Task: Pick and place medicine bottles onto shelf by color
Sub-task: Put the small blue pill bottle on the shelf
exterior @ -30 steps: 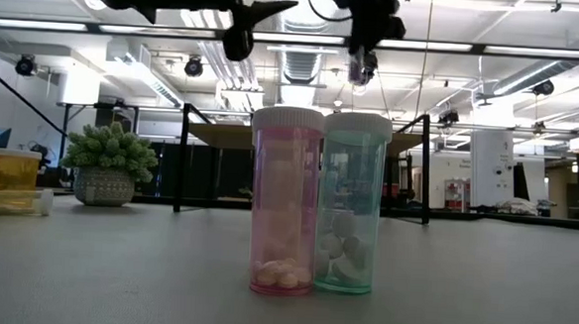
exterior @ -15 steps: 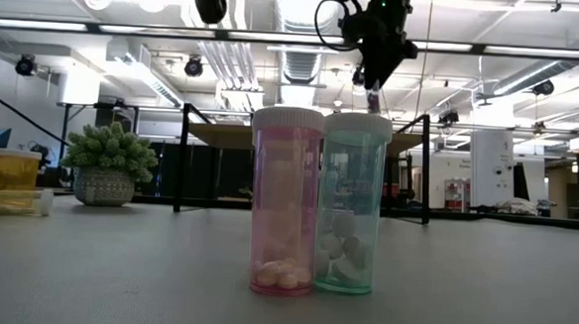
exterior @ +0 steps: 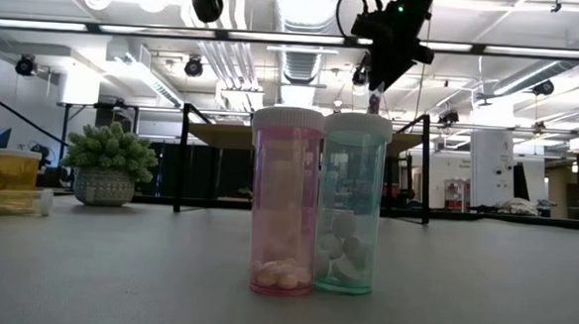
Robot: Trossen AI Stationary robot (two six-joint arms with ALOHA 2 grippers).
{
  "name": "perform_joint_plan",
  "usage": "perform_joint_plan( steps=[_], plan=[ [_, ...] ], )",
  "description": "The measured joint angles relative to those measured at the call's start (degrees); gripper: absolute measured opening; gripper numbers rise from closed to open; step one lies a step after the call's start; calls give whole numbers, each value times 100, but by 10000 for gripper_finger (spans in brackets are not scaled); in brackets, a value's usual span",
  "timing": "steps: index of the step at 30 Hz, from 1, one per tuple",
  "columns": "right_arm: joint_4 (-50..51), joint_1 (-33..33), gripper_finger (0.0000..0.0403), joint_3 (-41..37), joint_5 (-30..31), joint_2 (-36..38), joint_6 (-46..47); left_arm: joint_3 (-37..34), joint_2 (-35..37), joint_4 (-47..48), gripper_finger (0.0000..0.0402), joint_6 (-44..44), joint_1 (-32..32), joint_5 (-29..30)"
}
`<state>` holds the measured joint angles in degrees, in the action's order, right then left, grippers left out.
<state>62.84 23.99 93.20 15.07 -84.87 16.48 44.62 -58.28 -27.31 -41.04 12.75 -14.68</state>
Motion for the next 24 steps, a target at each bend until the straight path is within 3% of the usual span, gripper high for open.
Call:
perform_joint_plan(
  steps=[5, 11, 24],
  plan=[
    [-129, 41, 109, -416, 45, 41, 22, -2, -64, 0, 164, -2, 0, 3],
    [-242, 43, 109, -563, 748, -142, 100, -1, -94, -18, 164, -15, 0, 13],
    [-530, 243, 109, -574, 765, -222, 311, 0, -94, -22, 164, -11, 0, 14]
  ],
)
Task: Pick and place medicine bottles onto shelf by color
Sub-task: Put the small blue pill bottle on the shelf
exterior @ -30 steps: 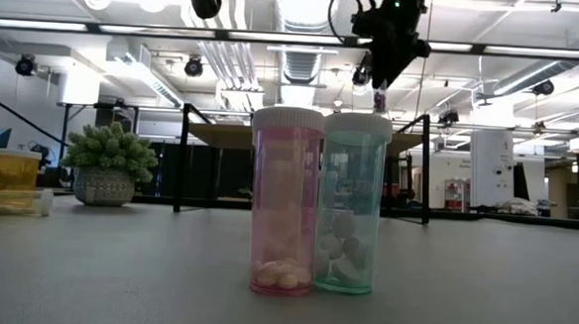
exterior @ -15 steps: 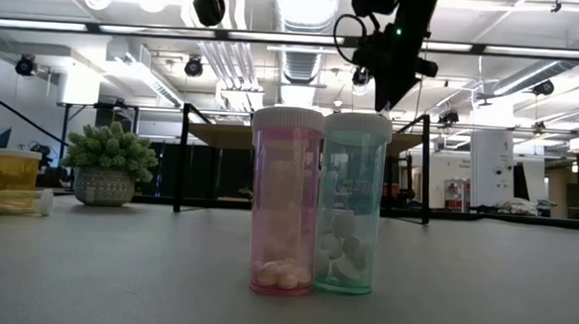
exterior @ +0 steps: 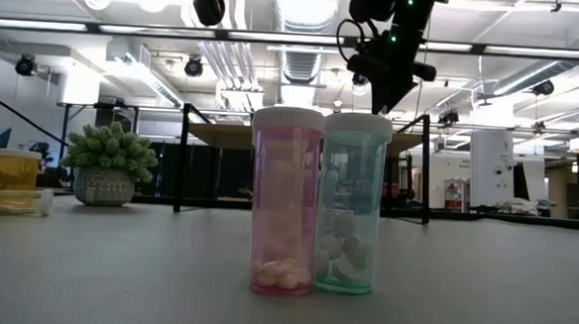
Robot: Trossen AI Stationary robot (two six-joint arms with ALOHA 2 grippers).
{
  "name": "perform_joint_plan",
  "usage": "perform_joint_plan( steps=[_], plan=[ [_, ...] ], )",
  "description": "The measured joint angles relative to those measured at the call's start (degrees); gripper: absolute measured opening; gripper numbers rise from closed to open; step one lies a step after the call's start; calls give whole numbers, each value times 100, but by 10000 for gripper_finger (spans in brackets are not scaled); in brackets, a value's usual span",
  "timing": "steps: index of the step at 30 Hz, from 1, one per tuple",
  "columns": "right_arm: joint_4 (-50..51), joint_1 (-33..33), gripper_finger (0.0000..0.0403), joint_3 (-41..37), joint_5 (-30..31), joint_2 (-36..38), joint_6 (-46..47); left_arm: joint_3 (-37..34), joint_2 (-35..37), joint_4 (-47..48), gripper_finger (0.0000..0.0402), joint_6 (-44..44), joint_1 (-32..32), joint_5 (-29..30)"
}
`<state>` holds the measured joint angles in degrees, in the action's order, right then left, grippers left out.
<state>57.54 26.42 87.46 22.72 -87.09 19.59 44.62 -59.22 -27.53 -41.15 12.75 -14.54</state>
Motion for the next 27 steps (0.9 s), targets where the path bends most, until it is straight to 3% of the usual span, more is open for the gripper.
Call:
perform_joint_plan(
  steps=[21, 27],
  plan=[
    [-262, 52, 110, -313, 385, 13, 103, 0, 0, 2, 164, 4, 0, -1],
    [-256, 52, 133, -278, 338, 7, 101, 0, 0, 2, 164, 4, 0, -1]
  ],
)
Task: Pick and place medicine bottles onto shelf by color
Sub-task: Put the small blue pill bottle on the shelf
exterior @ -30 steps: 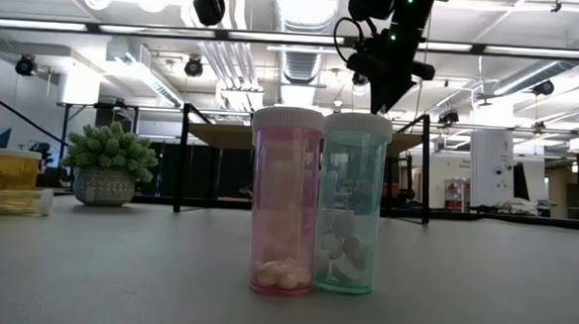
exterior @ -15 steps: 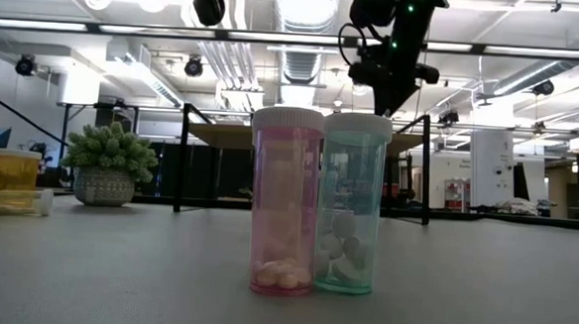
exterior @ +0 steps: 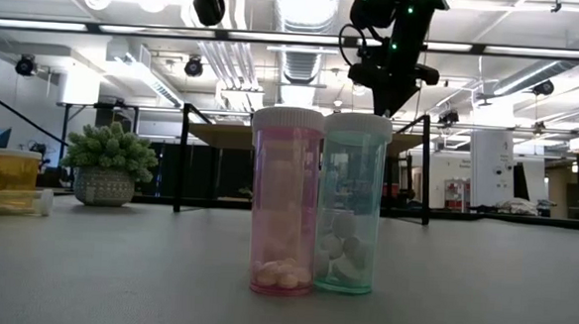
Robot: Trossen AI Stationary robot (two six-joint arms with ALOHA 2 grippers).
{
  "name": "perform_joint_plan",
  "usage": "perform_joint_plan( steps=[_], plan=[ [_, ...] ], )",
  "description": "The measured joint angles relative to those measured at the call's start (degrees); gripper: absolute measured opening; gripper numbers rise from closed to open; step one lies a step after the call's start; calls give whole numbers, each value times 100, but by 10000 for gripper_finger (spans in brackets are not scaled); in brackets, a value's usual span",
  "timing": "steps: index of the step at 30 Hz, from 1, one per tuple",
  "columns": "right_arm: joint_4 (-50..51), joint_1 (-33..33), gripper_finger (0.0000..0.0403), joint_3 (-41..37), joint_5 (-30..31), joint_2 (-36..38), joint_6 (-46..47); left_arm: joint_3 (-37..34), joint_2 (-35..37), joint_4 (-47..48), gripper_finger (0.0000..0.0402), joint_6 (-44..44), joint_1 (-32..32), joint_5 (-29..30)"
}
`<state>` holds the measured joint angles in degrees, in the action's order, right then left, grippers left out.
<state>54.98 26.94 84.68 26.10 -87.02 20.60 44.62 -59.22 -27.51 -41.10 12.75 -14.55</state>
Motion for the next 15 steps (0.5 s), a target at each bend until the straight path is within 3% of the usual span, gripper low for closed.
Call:
perform_joint_plan(
  steps=[15],
  plan=[
    [1, -2, 182, 0, -95, 88, -1, 0, 0, 7, 164, 0, 0, 0]
  ],
)
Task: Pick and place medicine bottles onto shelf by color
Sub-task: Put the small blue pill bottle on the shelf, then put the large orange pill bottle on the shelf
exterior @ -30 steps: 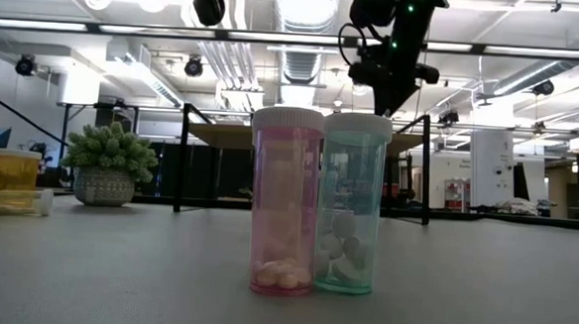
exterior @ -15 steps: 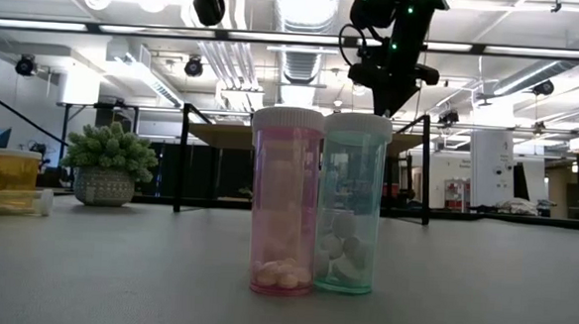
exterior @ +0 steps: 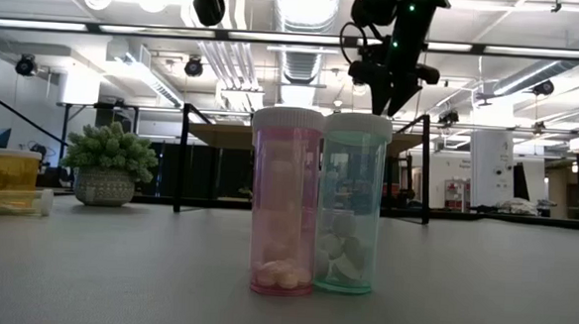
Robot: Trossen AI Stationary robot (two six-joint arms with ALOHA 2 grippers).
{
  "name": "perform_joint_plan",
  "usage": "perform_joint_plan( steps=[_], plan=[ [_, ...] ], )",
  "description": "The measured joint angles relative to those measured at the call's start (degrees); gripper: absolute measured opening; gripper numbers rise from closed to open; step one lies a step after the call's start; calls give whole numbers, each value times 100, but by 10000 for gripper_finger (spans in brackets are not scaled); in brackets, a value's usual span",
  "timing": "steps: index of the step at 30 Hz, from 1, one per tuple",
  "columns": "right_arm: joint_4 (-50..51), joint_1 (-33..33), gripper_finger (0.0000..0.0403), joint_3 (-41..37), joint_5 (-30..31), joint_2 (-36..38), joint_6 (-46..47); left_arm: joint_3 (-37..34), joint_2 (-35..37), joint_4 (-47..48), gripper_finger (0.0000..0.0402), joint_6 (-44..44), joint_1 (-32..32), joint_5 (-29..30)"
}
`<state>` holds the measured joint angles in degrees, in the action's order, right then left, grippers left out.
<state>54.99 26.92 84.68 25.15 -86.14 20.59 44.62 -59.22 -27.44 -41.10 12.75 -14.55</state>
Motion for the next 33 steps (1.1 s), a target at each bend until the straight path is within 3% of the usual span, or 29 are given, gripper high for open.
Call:
perform_joint_plan(
  steps=[18, 27, 33],
  plan=[
    [-3, -108, 185, 0, -314, 1349, 403, 0, -2, 14, 164, 419, -111, 4],
    [-147, -486, 185, 0, -454, 1951, 541, 296, -554, 106, 164, 407, -226, -24],
    [-152, -710, 185, 0, -632, 2015, 578, 657, -1056, 325, 164, 241, -288, -492]
  ],
)
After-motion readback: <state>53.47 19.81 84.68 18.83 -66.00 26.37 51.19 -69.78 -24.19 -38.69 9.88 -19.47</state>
